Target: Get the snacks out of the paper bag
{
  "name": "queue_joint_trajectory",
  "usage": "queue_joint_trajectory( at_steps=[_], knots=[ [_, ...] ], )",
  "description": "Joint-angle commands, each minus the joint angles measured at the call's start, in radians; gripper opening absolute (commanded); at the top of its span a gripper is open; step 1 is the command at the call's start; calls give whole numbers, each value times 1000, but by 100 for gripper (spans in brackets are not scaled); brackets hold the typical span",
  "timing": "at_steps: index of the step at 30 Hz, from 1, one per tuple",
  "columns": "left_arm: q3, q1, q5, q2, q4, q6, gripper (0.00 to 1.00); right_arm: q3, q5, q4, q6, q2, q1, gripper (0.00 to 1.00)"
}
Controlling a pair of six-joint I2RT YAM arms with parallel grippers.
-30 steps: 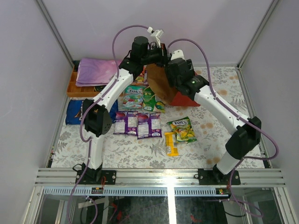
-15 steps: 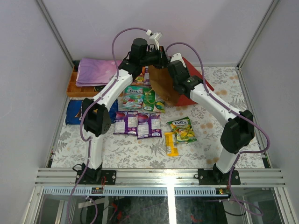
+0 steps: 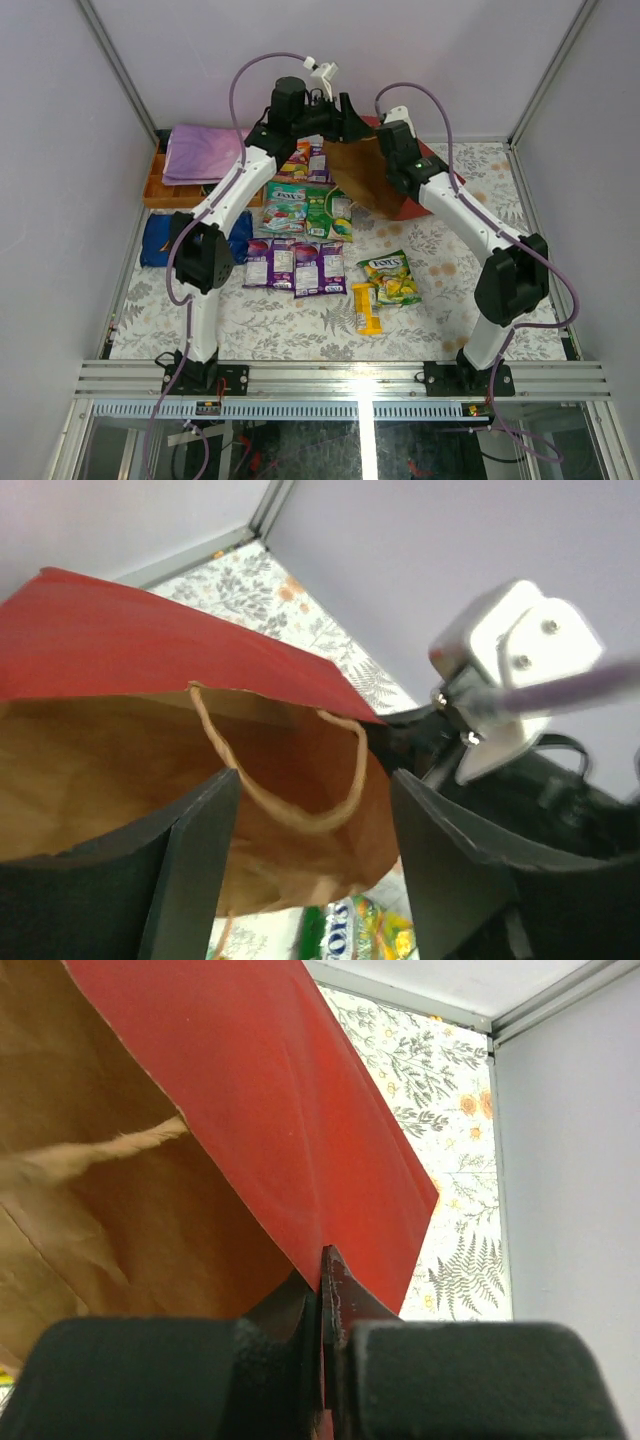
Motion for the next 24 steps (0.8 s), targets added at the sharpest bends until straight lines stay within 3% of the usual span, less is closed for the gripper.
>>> queue_joint_trajectory(
  at_steps=[1, 5, 14, 18, 24],
  knots=[
    [1, 33, 0, -94, 27, 12, 76, 40, -110, 4, 79, -62, -98, 0],
    [-20, 58, -1, -149, 26, 7, 100, 68, -188, -9, 135, -84, -190, 0],
    [-123, 131, -51, -347, 19, 28, 100, 166, -425, -84, 278, -81, -433, 0],
    [-156, 154, -57, -396, 22, 24, 100, 202, -445, -109, 321, -61, -534, 0],
    [-183, 168, -45, -413, 21, 6, 100, 103, -559, -54, 455, -91, -710, 0]
  ],
)
